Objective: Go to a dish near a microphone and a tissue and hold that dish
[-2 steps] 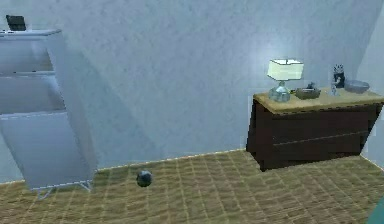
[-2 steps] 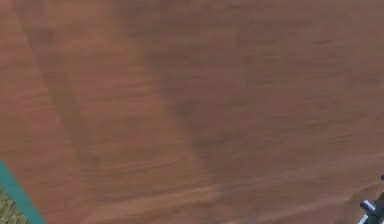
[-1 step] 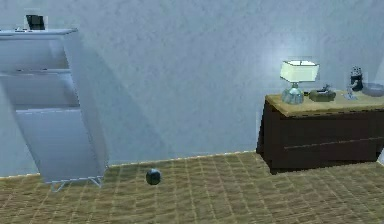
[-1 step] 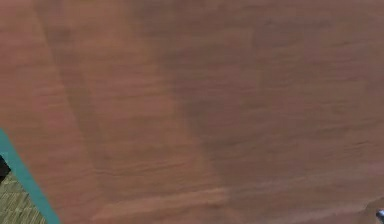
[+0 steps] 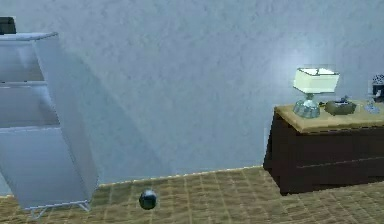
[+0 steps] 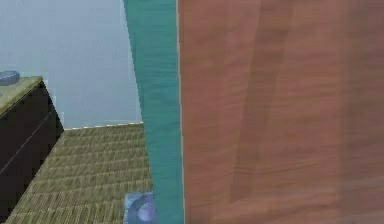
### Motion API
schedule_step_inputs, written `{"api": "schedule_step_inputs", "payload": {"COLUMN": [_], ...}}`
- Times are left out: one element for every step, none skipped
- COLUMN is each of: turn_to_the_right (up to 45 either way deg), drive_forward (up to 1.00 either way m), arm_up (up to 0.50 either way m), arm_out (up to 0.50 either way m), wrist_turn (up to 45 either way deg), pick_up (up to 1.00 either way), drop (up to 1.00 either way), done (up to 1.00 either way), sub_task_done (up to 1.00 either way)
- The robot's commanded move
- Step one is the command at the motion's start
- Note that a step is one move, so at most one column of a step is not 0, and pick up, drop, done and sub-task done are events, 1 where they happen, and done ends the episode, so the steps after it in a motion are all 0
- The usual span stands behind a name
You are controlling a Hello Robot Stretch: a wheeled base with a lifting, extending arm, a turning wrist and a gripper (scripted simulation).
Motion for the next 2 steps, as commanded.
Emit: {"api": "schedule_step_inputs", "payload": {"turn_to_the_right": [-6.0,0.0], "drive_forward": [0.00,0.30], "arm_up": [0.00,0.00], "arm_out": [0.00,0.00], "wrist_turn": [0.0,0.0], "pick_up": [0.00,0.00], "drop": [0.00,0.00], "done": [0.00,0.00], "sub_task_done": [0.00,0.00]}}
